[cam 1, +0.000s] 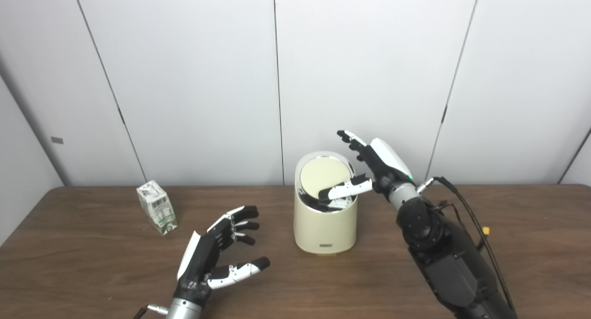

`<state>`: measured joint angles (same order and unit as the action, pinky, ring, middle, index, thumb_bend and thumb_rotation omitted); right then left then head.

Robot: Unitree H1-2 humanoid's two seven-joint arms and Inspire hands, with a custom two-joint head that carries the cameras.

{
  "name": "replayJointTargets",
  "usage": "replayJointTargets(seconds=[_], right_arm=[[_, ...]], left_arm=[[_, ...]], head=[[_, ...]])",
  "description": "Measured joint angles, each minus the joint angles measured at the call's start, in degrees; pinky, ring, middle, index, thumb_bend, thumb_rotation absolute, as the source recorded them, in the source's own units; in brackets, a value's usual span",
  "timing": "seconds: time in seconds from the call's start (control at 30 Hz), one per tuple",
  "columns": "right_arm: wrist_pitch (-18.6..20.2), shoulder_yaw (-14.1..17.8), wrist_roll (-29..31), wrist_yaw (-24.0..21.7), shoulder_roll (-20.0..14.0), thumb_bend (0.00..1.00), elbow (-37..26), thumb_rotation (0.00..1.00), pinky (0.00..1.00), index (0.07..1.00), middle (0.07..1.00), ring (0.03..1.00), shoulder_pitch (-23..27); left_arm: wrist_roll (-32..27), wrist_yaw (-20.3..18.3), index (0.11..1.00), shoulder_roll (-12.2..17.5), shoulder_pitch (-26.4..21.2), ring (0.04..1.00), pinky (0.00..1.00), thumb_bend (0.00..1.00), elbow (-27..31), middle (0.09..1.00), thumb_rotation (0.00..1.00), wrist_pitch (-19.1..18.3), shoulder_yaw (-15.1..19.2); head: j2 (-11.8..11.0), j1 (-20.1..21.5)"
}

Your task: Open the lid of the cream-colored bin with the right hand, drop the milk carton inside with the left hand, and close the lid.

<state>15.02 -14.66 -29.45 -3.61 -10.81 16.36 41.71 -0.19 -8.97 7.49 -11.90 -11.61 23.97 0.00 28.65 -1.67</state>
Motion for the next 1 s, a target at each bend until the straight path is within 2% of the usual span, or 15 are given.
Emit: replayJointTargets(seconds=[0.27,0.5,0.73,1.0], right_arm=[[3.25,-0.59,-1.77,0.04,0.11,0.86,-0.21,0.39,0.65,0.93,0.912,0.852,0.02],[9.38,-1.94,-5.34,-3.43,0.32,0.81,-2.41,0.26,0.68,0.928,0.925,0.863,1.51],[9.55,1.12,-11.87,-8.98,2.49,0.83,-4.11,0.18,0.66,0.915,0.929,0.867,2.21],[9.65,3.96,-18.61,-14.54,4.46,0.84,-5.81,0.18,0.66,0.91,0.938,0.868,2.23]], left_arm=[[-0.04,-0.05,0.836,-0.04,0.4,0.741,0.61,0.76,0.55,0.811,0.15,-0.01,-0.33],[-0.04,-0.05,0.833,-0.51,0.94,0.74,0.61,0.76,1.37,0.809,0.14,-0.24,-0.57],[0.0,-0.02,0.83,-0.7,0.93,0.736,0.6,0.76,1.38,0.807,0.14,-0.23,-0.6],[0.08,0.0,0.83,-0.71,0.93,0.738,0.61,0.76,1.38,0.805,0.14,-0.23,-0.59]], head=[[0.53,-0.09],[0.97,-0.35],[1.05,-0.7],[1.23,-0.62]])
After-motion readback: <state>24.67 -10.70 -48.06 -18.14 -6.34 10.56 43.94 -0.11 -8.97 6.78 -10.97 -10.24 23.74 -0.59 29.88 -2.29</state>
